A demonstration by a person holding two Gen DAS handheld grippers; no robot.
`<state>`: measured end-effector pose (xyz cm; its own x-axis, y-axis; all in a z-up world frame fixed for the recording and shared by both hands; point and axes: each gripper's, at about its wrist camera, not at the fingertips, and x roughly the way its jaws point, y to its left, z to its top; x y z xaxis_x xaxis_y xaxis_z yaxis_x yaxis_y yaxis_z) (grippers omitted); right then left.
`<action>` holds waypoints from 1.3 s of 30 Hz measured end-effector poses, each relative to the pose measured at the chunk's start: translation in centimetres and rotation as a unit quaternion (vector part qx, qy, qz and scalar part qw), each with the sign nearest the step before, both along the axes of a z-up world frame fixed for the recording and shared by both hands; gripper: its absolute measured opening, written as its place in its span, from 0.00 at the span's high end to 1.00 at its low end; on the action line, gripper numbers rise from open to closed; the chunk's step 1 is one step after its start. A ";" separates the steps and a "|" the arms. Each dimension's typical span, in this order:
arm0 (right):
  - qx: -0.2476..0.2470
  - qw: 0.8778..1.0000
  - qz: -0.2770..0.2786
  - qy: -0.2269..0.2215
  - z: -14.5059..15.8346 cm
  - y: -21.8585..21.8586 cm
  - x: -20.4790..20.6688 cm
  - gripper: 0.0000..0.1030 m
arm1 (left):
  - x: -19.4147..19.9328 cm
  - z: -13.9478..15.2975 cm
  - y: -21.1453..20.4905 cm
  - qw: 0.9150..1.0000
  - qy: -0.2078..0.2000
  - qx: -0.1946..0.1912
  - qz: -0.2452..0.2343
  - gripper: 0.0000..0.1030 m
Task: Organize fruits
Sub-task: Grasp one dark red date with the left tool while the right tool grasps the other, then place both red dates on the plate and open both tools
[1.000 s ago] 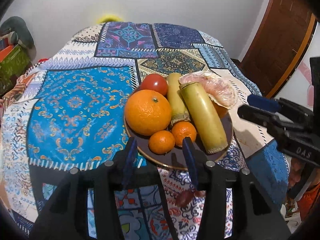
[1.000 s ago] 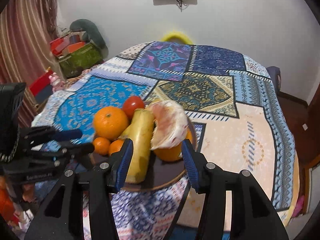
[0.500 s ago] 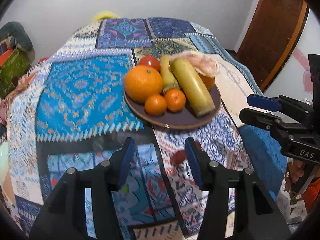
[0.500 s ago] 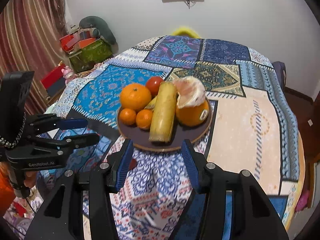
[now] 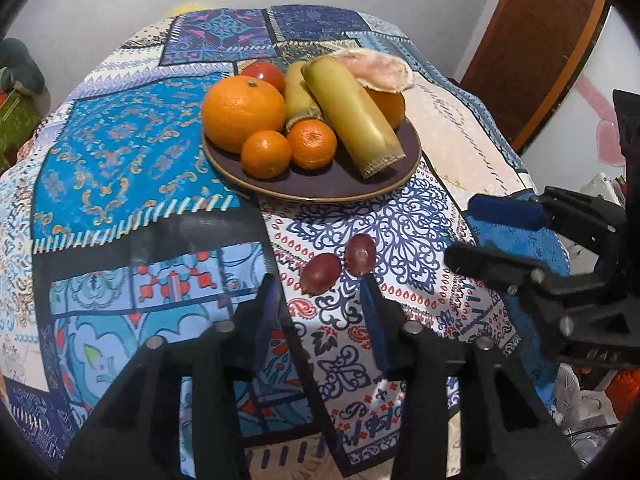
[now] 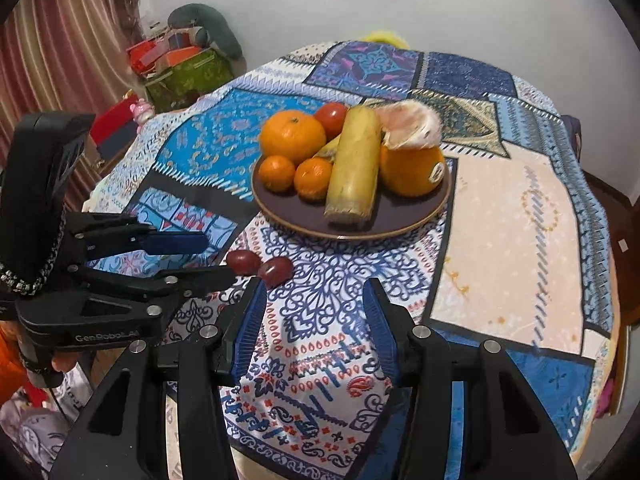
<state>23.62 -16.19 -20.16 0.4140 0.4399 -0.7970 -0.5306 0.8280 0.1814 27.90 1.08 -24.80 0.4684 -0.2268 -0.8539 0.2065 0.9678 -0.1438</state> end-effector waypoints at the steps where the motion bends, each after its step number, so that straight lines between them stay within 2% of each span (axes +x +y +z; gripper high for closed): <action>1: 0.000 1.000 0.002 0.003 -0.2 0.1 0.0 0.55 | 0.2 -0.3 0.0 1.000 0.004 -0.001 -0.001 0.70; 9: -0.004 0.999 0.025 0.019 -1.5 1.4 0.3 0.55 | 1.1 -1.3 -0.2 1.000 0.002 -0.009 0.003 0.77; 21: 0.007 0.998 0.040 0.042 -3.4 3.6 1.1 0.58 | 0.7 -0.6 2.8 0.999 -0.011 -0.018 0.033 0.77; 26: 0.001 0.998 0.044 0.037 -3.9 4.9 1.9 0.66 | 0.4 -0.6 3.4 0.999 -0.010 -0.017 0.038 0.78; 28: -0.004 0.998 0.045 0.035 -4.0 5.2 2.1 0.74 | 0.3 -0.6 3.4 0.999 -0.010 -0.018 0.039 0.78; 34: -0.001 0.999 0.045 0.030 -3.6 4.8 1.9 0.74 | 0.6 -0.3 3.1 0.999 -0.012 -0.020 0.039 0.77; 39: 0.009 1.000 0.021 0.017 -2.4 2.8 2.1 0.74 | 1.3 0.5 2.3 0.999 -0.021 -0.023 0.032 0.77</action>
<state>25.70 -13.41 -22.58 0.3675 0.4706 -0.8021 -0.5579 0.8017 0.2147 29.21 3.42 -24.28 0.5190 -0.2338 -0.8222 0.1515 0.9718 -0.1807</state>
